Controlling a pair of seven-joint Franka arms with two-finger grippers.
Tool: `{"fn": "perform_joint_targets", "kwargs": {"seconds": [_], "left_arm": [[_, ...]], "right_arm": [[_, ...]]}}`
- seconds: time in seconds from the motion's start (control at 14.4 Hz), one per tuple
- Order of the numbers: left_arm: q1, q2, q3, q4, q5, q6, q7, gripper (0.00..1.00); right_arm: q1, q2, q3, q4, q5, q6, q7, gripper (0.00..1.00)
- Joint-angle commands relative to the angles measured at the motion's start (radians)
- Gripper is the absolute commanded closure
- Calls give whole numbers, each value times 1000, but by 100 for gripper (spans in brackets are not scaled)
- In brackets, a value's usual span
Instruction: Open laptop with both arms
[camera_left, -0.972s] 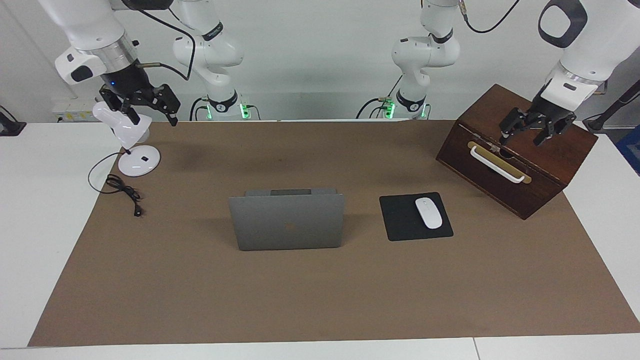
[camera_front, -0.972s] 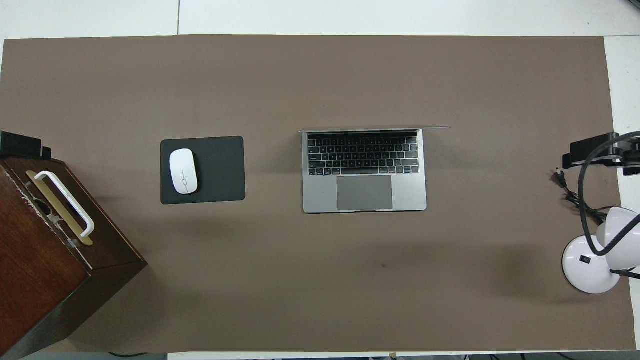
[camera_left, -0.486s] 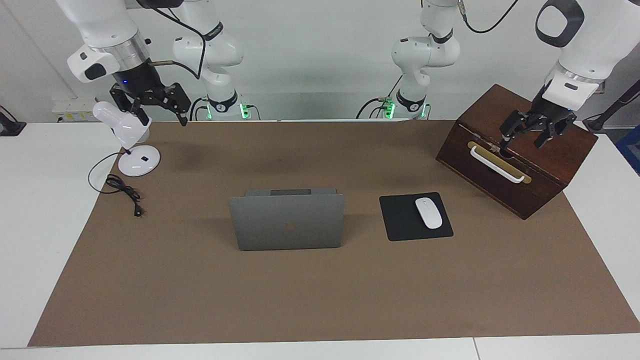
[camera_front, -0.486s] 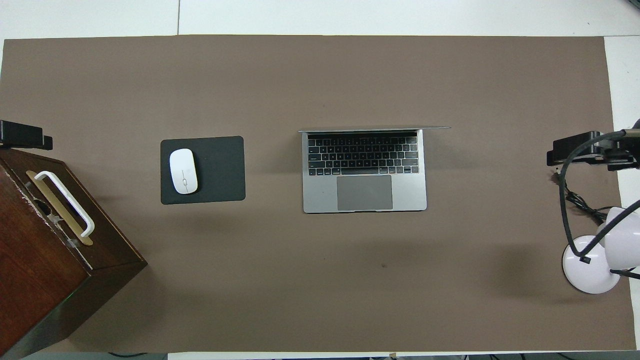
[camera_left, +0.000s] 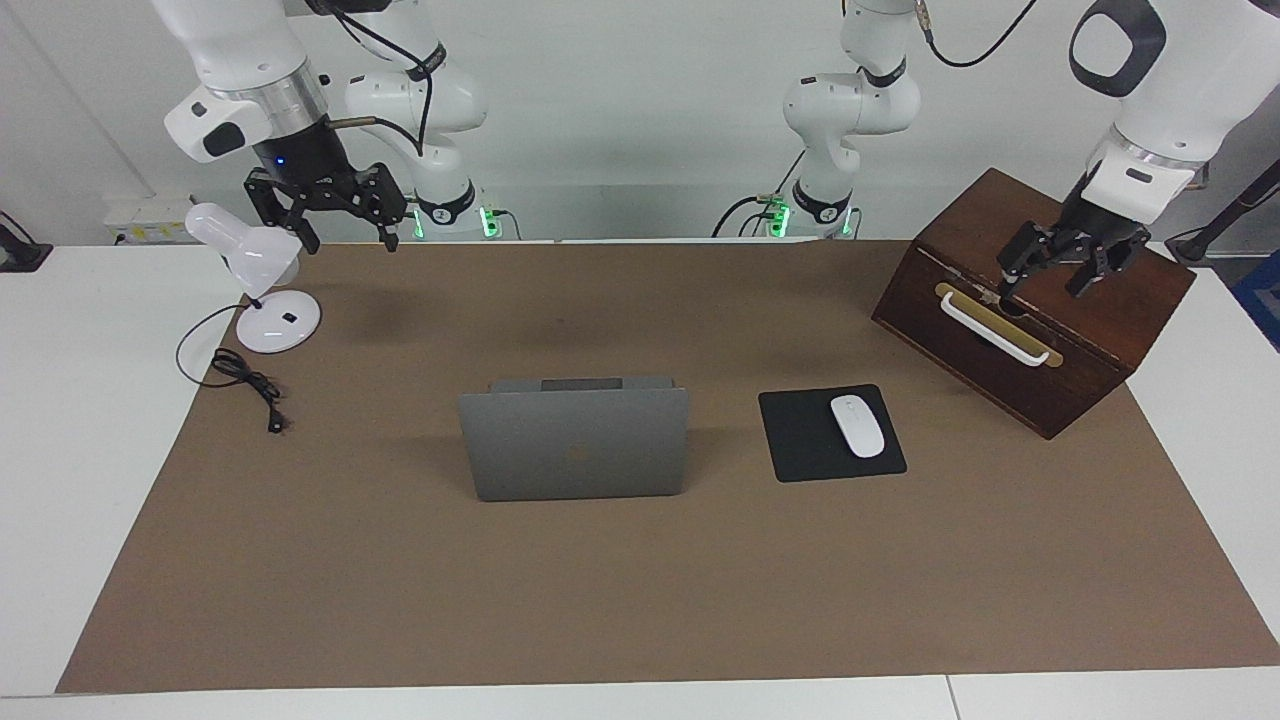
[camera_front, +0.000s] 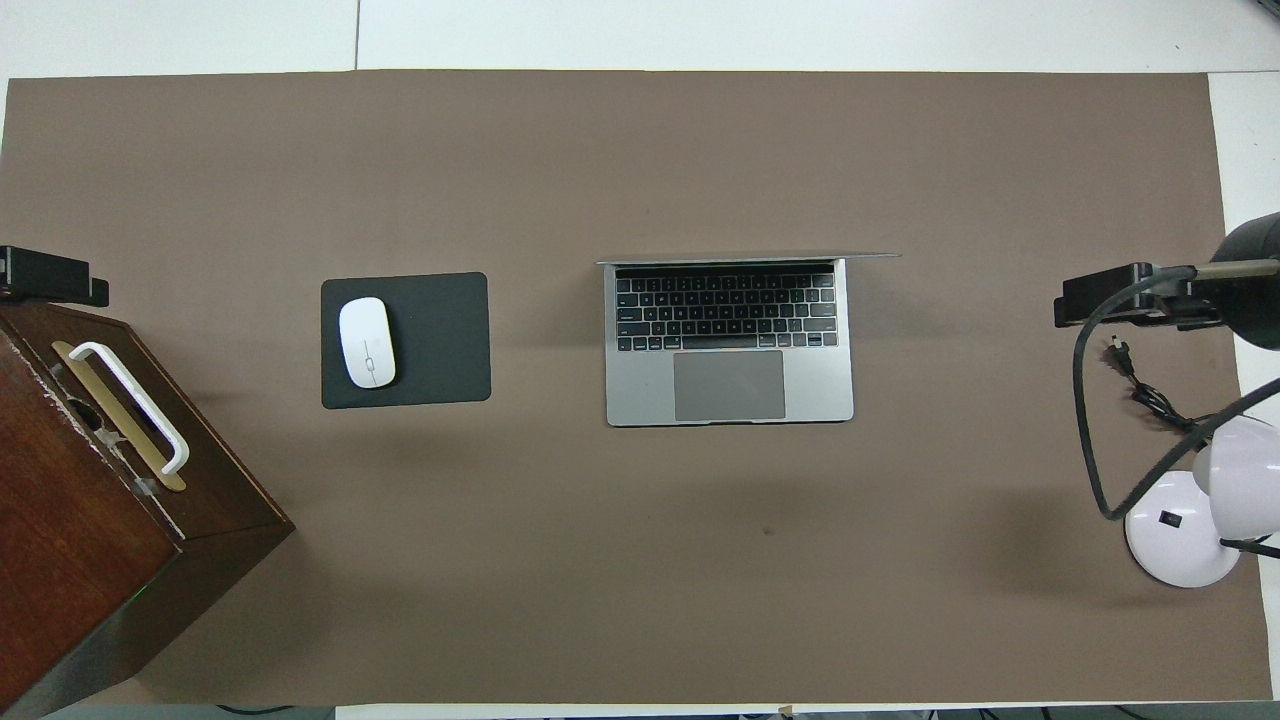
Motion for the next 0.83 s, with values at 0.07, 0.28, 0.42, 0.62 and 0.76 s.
{"fn": "perform_joint_targets", "kwargs": {"seconds": [0.07, 0.28, 0.42, 0.62, 0.76], "left_arm": [[-7, 2, 5, 20, 29, -30, -18, 0], [-7, 2, 5, 20, 28, -30, -18, 0], [-7, 2, 6, 20, 29, -33, -18, 0], [-13, 2, 8, 21, 70, -82, -19, 0], [-18, 2, 5, 21, 108, -79, -18, 0]], "right_arm": [[-5, -2, 5, -11, -41, 18, 17, 0], [-13, -1, 6, -11, -39, 18, 15, 0], [-16, -1, 5, -11, -39, 32, 15, 0], [-23, 1, 5, -11, -39, 33, 15, 0], [-24, 1, 5, -13, -38, 33, 17, 0]]}}
